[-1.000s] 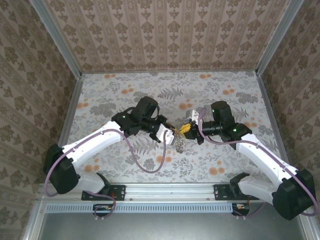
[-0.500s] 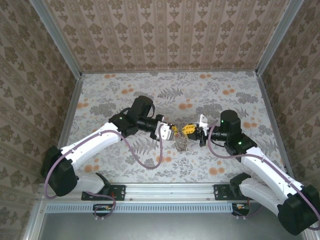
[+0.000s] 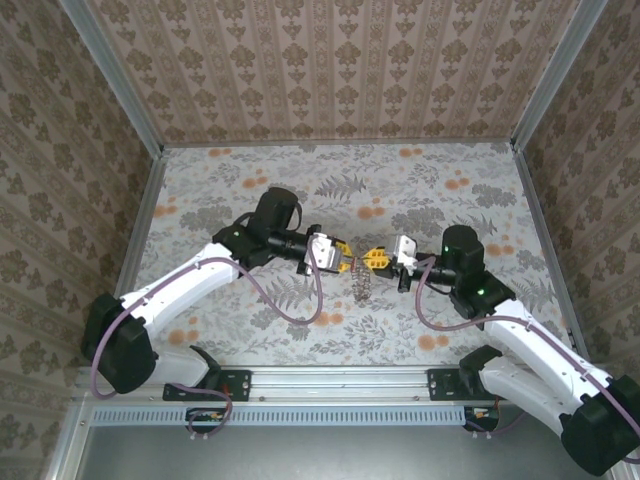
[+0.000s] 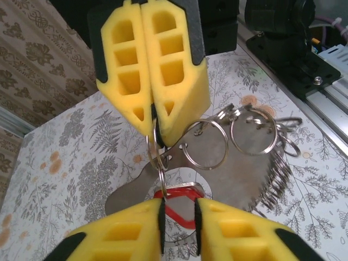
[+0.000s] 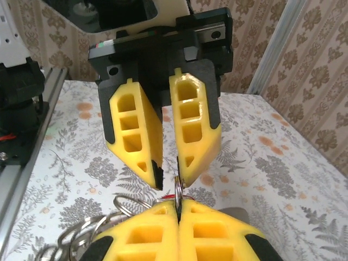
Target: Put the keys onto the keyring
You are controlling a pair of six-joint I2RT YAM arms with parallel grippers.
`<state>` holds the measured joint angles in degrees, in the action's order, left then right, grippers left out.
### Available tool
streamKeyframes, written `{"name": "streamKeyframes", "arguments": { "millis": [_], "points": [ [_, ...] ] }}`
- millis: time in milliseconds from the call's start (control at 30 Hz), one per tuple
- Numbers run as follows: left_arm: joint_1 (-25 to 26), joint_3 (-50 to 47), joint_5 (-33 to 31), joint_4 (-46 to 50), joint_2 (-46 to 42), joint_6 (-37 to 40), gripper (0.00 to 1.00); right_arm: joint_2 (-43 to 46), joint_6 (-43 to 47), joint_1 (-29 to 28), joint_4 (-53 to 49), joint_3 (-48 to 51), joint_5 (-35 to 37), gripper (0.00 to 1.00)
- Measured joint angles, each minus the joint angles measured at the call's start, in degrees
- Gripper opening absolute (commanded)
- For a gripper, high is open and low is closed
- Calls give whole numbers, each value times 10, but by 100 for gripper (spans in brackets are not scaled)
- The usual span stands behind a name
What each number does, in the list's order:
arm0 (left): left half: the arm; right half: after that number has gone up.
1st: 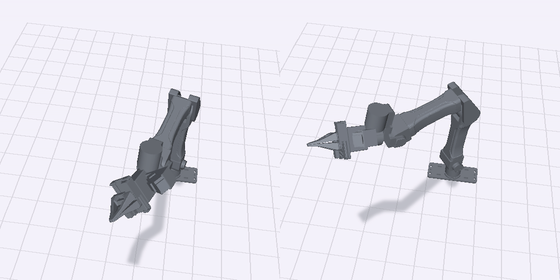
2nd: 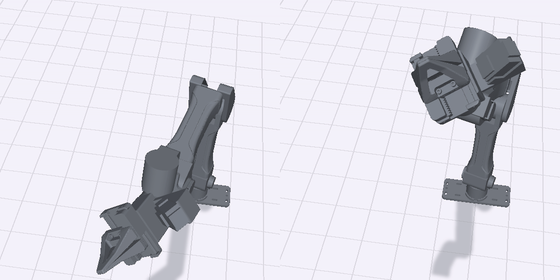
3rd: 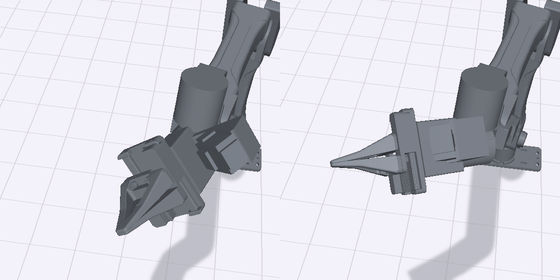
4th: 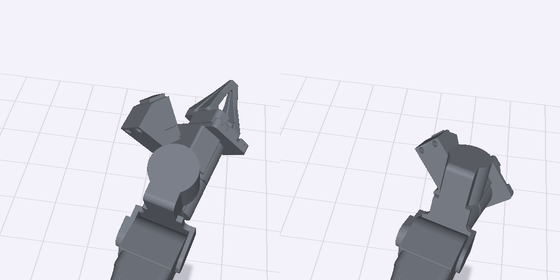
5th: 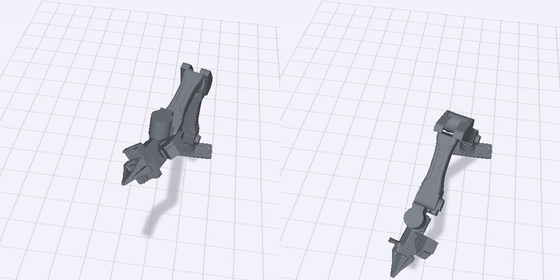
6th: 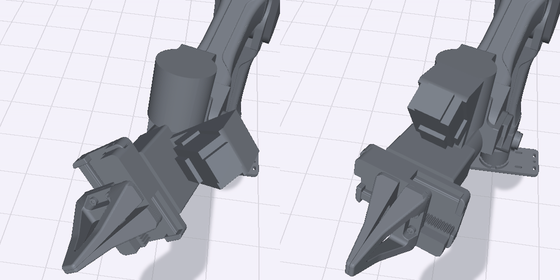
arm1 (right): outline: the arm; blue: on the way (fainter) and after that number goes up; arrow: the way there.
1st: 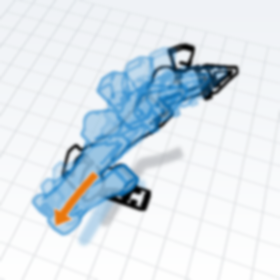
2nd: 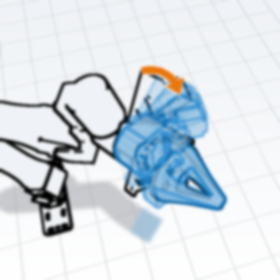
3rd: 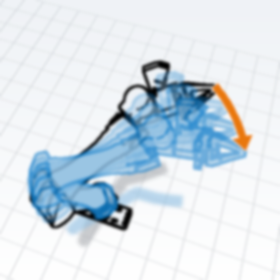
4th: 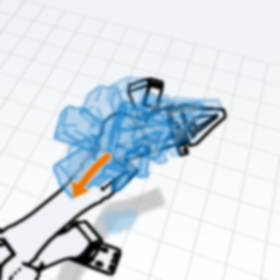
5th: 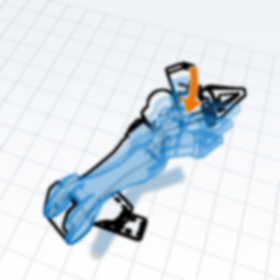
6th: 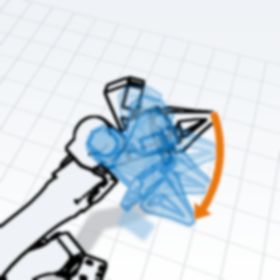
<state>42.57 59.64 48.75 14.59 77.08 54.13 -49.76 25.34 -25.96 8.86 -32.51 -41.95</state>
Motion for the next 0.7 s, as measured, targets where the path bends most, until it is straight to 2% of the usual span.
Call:
{"name": "streamKeyframes", "arguments": {
  "millis": [67,267,700],
  "points": [
    [-5,0,10,0,0,-6,30,0,16,-9,0,0,13,0],
    [-14,-8,29,-6,-9,-30,31,-3,61,-32,-2,0,39,0],
    [-14,-7,71,-23,7,-49,28,-19,81,-43,3,-2,55,0]
  ]
}}
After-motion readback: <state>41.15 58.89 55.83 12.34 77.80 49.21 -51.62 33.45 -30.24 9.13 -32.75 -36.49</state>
